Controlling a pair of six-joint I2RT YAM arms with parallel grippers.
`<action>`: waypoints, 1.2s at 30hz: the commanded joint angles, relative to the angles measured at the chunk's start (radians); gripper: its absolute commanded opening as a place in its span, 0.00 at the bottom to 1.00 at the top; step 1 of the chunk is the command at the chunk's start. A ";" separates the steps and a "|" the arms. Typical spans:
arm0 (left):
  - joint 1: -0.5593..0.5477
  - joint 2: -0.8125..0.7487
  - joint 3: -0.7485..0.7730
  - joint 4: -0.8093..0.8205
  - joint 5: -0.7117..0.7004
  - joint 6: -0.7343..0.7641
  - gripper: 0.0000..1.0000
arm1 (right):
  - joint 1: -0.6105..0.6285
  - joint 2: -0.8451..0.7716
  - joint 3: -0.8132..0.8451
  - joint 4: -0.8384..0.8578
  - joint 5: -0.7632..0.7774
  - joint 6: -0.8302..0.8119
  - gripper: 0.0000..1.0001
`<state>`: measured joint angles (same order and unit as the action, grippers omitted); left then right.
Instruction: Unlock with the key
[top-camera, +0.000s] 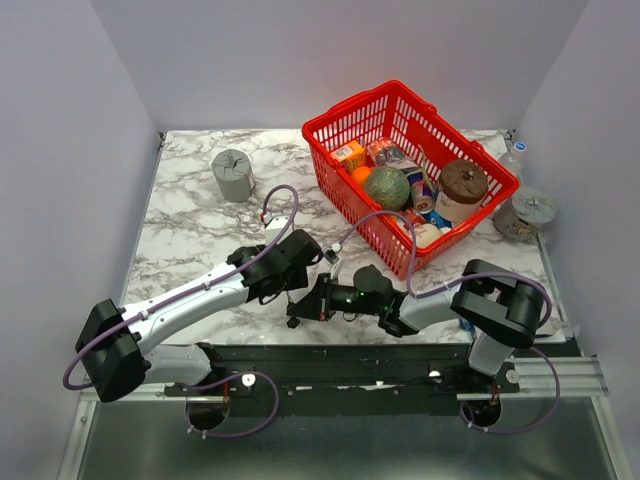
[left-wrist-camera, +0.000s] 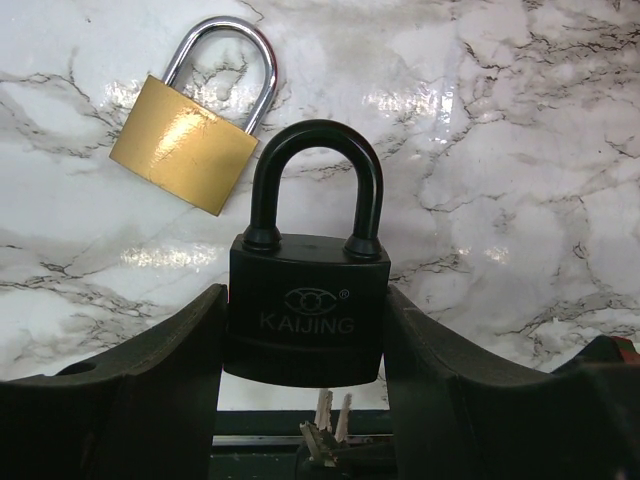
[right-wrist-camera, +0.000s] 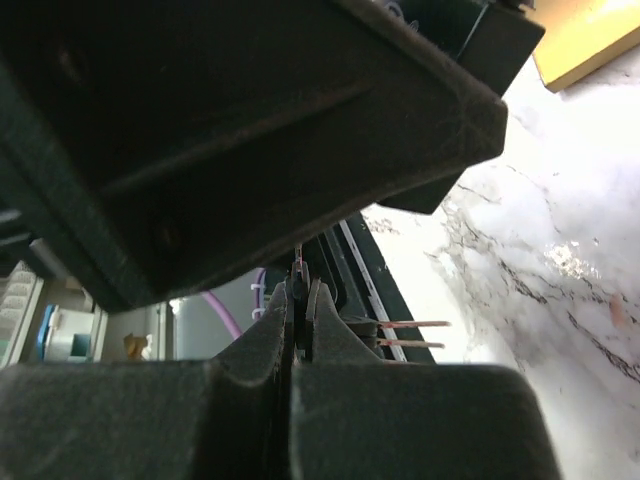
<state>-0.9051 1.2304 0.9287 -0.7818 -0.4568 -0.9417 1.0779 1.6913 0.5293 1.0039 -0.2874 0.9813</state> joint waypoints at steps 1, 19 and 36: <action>0.000 -0.009 0.033 0.015 -0.043 -0.011 0.00 | -0.009 0.048 0.029 0.052 -0.053 0.026 0.01; 0.000 -0.022 0.036 0.010 -0.043 -0.011 0.00 | -0.055 0.119 0.031 0.084 -0.081 0.072 0.01; 0.000 -0.035 0.041 -0.002 -0.054 -0.014 0.00 | -0.095 0.088 -0.041 0.104 -0.001 0.092 0.01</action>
<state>-0.9051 1.2304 0.9291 -0.7761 -0.4591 -0.9516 1.0065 1.7874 0.5327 1.0870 -0.3786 1.0393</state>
